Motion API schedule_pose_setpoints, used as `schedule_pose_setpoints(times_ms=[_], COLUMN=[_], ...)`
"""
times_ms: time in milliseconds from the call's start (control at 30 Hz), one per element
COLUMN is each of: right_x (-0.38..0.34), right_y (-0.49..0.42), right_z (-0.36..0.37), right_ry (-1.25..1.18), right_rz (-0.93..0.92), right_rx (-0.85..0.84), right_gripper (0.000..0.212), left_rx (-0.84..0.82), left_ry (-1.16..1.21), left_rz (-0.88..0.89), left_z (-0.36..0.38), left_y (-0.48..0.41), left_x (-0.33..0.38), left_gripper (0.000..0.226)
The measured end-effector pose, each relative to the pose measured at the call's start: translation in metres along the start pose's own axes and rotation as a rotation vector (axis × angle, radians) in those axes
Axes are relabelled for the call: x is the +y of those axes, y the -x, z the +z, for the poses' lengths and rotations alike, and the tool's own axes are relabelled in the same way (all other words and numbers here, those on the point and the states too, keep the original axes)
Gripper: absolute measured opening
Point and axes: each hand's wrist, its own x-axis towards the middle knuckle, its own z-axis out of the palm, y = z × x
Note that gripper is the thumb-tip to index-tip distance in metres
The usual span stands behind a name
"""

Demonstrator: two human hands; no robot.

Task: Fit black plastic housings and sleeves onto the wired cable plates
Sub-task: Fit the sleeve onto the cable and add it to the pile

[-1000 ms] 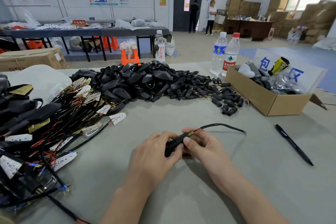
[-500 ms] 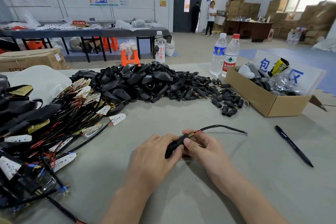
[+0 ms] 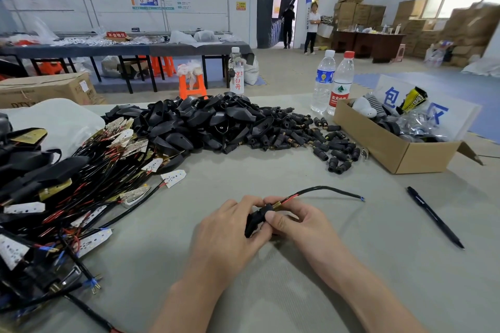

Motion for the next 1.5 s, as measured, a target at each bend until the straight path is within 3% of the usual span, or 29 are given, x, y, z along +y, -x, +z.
schedule_pose_setpoints(times_ms=[167, 433, 1300, 1500], right_x=[0.002, 0.0013, 0.001, -0.0005], right_y=[-0.0036, -0.0052, -0.0044, -0.0037], right_z=[-0.0007, -0.002, 0.0021, 0.0004], right_ry=[-0.086, -0.075, -0.023, -0.017], right_rz=[0.014, -0.003, 0.009, 0.017], right_rx=[0.078, 0.116, 0.242, 0.244], right_gripper=[0.031, 0.024, 0.011, 0.011], left_rx=[0.025, 0.091, 0.069, 0.037], left_ry=[-0.017, -0.033, -0.056, -0.024], left_rz=[0.007, 0.066, 0.067, 0.049], left_z=[-0.0004, -0.0019, -0.0023, -0.0027], left_y=[-0.0002, -0.0009, 0.0001, -0.0003], left_x=[0.0021, 0.0063, 0.0056, 0.0027], left_gripper=[0.037, 0.027, 0.021, 0.034])
